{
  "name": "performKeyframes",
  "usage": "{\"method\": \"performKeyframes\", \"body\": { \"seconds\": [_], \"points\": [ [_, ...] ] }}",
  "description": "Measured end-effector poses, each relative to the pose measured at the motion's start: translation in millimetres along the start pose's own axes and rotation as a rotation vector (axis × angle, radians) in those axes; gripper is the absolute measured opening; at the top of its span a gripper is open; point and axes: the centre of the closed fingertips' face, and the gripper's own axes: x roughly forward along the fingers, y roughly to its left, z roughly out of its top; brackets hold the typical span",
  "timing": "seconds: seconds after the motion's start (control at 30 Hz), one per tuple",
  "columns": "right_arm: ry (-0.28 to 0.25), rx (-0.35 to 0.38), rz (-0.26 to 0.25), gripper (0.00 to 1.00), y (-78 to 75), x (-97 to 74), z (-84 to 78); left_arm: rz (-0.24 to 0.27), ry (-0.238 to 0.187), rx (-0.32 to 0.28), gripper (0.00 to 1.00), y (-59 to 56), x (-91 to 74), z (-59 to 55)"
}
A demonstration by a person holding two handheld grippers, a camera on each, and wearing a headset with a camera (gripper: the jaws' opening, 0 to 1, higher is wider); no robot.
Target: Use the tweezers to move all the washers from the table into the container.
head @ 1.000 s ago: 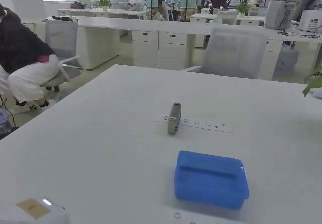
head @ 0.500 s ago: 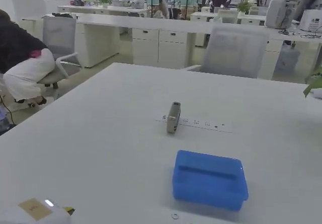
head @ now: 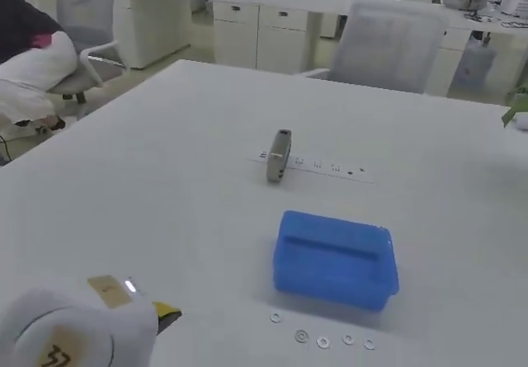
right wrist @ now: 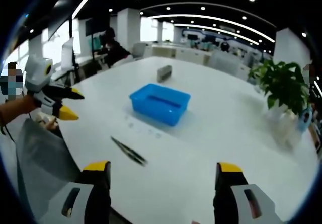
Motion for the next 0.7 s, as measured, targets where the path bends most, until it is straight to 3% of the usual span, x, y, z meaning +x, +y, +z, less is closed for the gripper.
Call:
{"method": "performKeyframes", "body": {
  "seconds": [0.17,0.33,0.6,0.7],
  "points": [
    [0.011,0.015,0.006,0.84,-0.2,4.6,-1.5,-0.097,0.060,0.091,0.42,-11.0,30.2,-7.6],
    [0.028,0.003,0.005,0.83,-1.2,9.5,-3.1,-0.186,0.071,0.108,0.40,-26.4,53.8,-8.7],
    [0.030,0.035,0.004,0.83,-7.3,13.4,-5.6,-0.282,0.076,0.160,0.25,-46.1,80.9,-10.4],
    [0.026,0.029,0.015,0.83,-3.9,12.9,-3.7,-0.313,0.089,0.215,0.19,-53.2,87.9,-13.1]
  ]
}}
